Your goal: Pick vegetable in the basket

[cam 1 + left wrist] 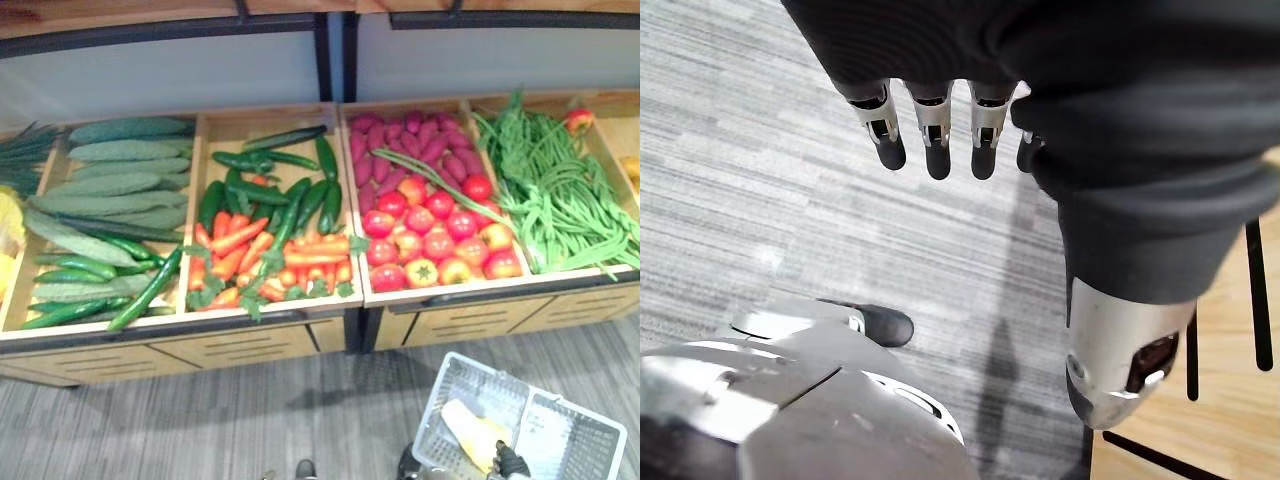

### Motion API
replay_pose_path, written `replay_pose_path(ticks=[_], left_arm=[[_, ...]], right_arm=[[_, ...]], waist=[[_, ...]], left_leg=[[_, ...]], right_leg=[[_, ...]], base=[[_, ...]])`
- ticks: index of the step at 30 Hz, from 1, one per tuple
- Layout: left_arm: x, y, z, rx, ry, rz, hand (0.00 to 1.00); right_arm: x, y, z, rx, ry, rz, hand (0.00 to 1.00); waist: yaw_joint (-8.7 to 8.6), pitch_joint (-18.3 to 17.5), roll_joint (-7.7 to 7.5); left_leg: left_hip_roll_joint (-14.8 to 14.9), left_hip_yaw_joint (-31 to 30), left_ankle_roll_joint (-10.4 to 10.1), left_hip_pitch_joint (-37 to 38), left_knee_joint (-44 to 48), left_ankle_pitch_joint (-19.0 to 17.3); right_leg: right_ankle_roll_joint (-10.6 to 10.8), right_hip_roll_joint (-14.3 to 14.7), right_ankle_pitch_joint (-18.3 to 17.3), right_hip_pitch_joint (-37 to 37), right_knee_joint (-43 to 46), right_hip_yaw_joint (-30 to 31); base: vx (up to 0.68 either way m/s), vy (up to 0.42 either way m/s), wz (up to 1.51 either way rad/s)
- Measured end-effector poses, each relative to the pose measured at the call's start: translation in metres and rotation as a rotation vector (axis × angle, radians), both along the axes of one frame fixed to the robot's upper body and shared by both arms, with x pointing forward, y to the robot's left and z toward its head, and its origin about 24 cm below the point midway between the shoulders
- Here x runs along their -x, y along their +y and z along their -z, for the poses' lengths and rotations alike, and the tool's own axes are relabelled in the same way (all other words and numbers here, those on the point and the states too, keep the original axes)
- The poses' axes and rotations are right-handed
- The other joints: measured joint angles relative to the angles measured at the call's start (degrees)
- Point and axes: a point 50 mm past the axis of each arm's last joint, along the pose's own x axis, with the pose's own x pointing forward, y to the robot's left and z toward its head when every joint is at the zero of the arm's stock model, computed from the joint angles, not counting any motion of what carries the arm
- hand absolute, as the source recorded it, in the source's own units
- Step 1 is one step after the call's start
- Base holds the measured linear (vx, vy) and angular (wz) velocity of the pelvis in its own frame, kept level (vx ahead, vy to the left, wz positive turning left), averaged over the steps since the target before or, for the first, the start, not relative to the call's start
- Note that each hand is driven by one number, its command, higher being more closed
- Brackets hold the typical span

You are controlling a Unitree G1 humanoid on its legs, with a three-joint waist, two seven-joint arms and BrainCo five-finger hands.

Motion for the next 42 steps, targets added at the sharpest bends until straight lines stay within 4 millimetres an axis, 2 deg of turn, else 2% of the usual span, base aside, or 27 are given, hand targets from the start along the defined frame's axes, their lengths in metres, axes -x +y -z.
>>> replay_pose_path(ticks=[3,7,11,15,17,18,20,22,26,30,35,42], left_arm=[[-0.004,0.003,-0.002,-0.021,-0.016,0.034,0.00],[-0.019,0.008,-0.009,-0.088,-0.057,0.096,0.00],[-0.055,0.024,-0.031,-0.273,-0.166,0.136,0.00],[-0.081,0.068,-0.076,-0.616,-0.308,0.081,0.00],[-0.092,0.080,-0.099,-0.757,-0.367,0.083,0.00],[-0.103,0.087,-0.121,-0.877,-0.437,0.091,0.00],[-0.114,0.090,-0.144,-0.982,-0.512,0.113,0.00],[-0.129,0.091,-0.181,-1.145,-0.638,0.140,0.00],[-0.142,0.088,-0.223,-1.311,-0.798,0.190,0.00],[-0.145,0.084,-0.232,-1.355,-0.851,0.226,0.00],[-0.154,0.075,-0.244,-1.362,-0.928,0.235,0.00],[-0.170,0.080,-0.268,-1.440,-0.981,0.344,0.00]], right_arm=[[0.000,0.000,0.000,0.001,0.003,0.000,1.00],[-0.003,0.000,-0.001,0.009,-0.003,-0.014,1.00],[-0.008,0.001,-0.003,0.033,-0.032,-0.026,1.00],[-0.006,0.000,-0.003,0.052,-0.032,-0.018,1.00],[-0.006,0.000,-0.004,0.058,-0.036,-0.017,1.00],[-0.006,-0.001,-0.004,0.063,-0.041,-0.017,1.00],[-0.007,-0.002,-0.005,0.068,-0.046,-0.019,1.00],[-0.007,-0.004,-0.006,0.076,-0.049,-0.023,1.00],[-0.010,-0.008,-0.008,0.097,-0.046,-0.068,1.00],[-0.010,-0.017,-0.010,0.125,-0.041,-0.092,1.00],[-0.011,-0.017,-0.010,0.130,-0.039,-0.109,1.00],[-0.016,-0.021,-0.014,0.158,-0.047,-0.173,1.00]], waist=[[-0.17,0.44,-0.73],[-0.11,0.44,-0.56],[-0.15,1.03,-0.73],[-0.19,1.22,-0.51],[-0.24,1.24,-0.40],[-0.09,1.21,-0.31],[-0.17,1.22,-0.06],[-0.23,1.26,0.09],[-0.71,1.23,0.19],[-1.50,0.76,1.35],[-1.62,0.81,1.50],[-2.06,0.99,1.81]], left_leg=[[-1.59,-0.02,0.75,-1.03,0.54,2.17],[-1.63,0.30,1.10,-1.08,-1.40,3.12],[-1.26,1.73,1.07,-1.25,-3.90,2.99],[-1.65,3.70,1.75,-0.88,-3.89,1.54],[-1.89,3.85,1.97,-0.90,-3.89,1.22],[-2.12,3.87,2.07,-1.00,-3.88,1.17],[-2.35,3.89,2.11,-0.91,-3.87,1.12],[-2.86,3.94,2.12,-0.79,-3.84,1.13],[-3.71,4.37,2.76,-0.48,-1.53,0.52],[-3.92,5.40,3.35,0.13,0.91,-1.57],[-3.78,5.86,3.52,0.07,1.63,-2.86],[-4.17,8.13,3.53,0.00,1.81,-3.02]], right_leg=[[0.20,-1.52,0.13,0.83,-0.15,-1.52],[0.25,-1.81,0.16,0.40,-0.08,-2.72],[0.73,-1.35,0.74,-1.45,-0.45,-2.10],[1.24,-1.59,1.29,-1.47,-0.91,-0.11],[1.41,-1.73,1.74,-1.74,-0.98,0.29],[1.45,-1.82,1.84,-2.17,-0.99,0.76],[1.28,-1.87,1.97,-2.36,-1.00,0.84],[1.29,-1.82,2.02,-2.32,-1.01,1.06],[1.29,-2.61,2.02,-1.07,-1.68,2.61],[1.30,-2.95,2.03,-0.13,-1.91,4.51],[1.83,-2.89,2.38,-0.17,-2.78,5.62],[1.89,-2.86,4.12,-1.28,-3.78,8.28]], base=[[-0.04,0.014,0.33],[-0.05,0.017,0.17],[-0.07,0.015,-0.10],[-0.02,0.027,-0.21],[0.05,0.028,-0.13],[0.10,0.023,-0.11],[0.12,0.019,-0.03],[0.13,0.011,-0.01],[0.10,0.008,-0.09],[0.06,0.025,-0.19],[0.00,0.002,-0.10],[-0.07,-0.012,-0.18]])
